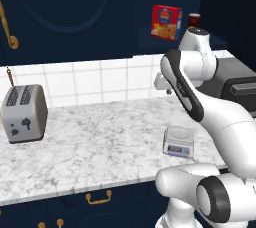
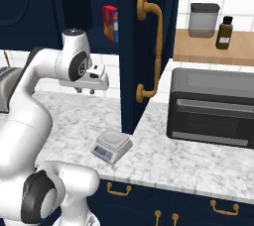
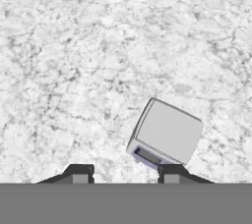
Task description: Pick the boxed food and place it on the digital scale for weighing, and close the cabinet.
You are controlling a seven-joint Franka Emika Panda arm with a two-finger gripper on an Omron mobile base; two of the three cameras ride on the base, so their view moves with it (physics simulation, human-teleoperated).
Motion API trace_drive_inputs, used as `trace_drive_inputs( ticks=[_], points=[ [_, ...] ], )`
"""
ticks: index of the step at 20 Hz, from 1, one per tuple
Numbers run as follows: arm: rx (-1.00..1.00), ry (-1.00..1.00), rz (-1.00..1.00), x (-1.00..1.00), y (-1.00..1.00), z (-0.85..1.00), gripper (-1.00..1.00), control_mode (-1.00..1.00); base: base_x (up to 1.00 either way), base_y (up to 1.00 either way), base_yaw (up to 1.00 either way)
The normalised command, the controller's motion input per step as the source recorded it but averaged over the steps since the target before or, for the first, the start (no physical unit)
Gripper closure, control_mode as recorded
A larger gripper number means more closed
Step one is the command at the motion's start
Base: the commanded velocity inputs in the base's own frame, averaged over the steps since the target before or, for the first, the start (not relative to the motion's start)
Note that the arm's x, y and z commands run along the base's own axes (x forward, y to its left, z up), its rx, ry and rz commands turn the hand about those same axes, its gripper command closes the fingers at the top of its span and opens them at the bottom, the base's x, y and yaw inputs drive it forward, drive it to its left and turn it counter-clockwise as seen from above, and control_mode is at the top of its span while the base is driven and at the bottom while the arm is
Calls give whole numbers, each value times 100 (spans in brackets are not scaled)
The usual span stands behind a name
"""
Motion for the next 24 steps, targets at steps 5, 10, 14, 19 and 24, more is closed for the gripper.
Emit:
trace_drive_inputs(
  ticks=[5, 10, 14, 19, 24],
  points=[
    [0, -27, 0, -32, -2, -1, -100, -100, 0, 0, 0],
    [0, -42, 0, -62, -10, 12, -100, -100, 0, 0, 0],
    [0, -60, 0, -51, -21, 50, -100, -100, 0, 0, 0],
    [1, -42, 0, -15, -37, 82, -100, -100, 0, 0, 0],
    [1, -8, 0, 0, -41, 93, -100, -100, 0, 0, 0]
  ],
)
